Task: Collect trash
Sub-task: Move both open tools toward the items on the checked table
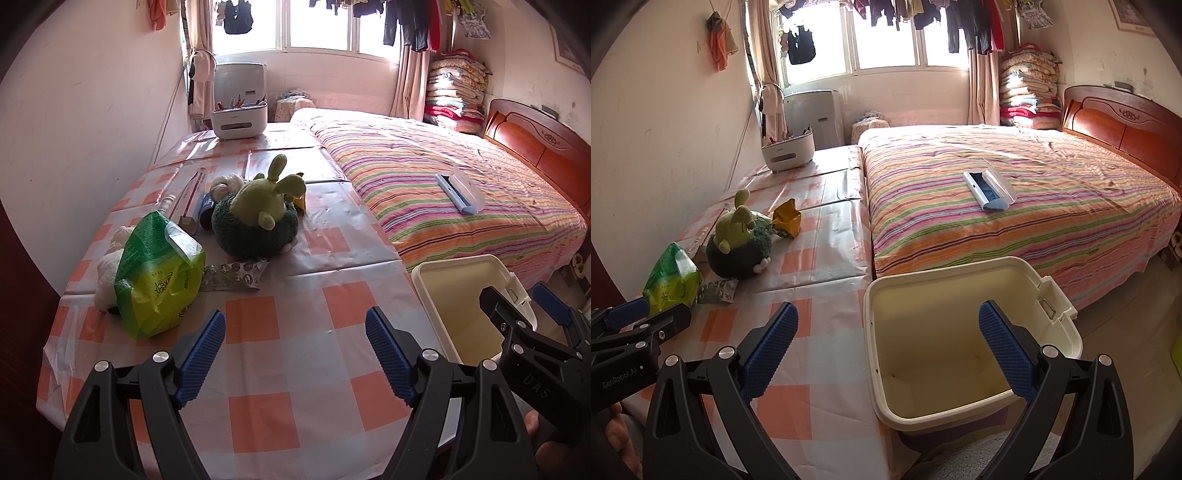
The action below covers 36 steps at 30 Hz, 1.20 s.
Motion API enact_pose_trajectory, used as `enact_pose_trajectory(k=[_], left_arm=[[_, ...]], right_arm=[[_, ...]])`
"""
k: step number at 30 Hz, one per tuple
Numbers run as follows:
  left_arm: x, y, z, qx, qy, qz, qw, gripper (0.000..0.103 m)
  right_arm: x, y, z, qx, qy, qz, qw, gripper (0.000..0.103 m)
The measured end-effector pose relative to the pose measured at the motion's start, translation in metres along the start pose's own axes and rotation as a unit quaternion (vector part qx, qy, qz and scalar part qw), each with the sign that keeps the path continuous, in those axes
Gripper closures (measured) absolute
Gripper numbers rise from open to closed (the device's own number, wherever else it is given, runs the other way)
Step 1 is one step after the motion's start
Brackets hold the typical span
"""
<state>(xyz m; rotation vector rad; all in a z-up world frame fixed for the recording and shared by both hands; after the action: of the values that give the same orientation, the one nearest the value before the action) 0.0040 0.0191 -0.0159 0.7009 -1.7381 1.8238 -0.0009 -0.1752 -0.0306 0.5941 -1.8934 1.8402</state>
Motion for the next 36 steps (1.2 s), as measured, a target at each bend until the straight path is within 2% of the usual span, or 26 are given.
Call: enact_pose_trajectory(k=[36], left_arm=[[-0.002,0.004,-0.008,0.004,-0.006,-0.011,0.9999,0.027]], right_arm=[[-0.011,0.004,-0.009,0.010,-0.001,-0.017,1.000,0.006]])
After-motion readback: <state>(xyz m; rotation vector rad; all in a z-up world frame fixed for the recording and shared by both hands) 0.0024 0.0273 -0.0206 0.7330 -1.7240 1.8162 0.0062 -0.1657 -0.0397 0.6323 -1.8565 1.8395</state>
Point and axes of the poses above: each gripper's, at about its wrist camera, not at the fingertips, and x roughly against the way its jaws point, z to its right, y to its underside, the point moved 1 cm from there along -x, roughly the way its jaws point, and after that the axes turned 4 degrees about x, right-handed, at the moved point
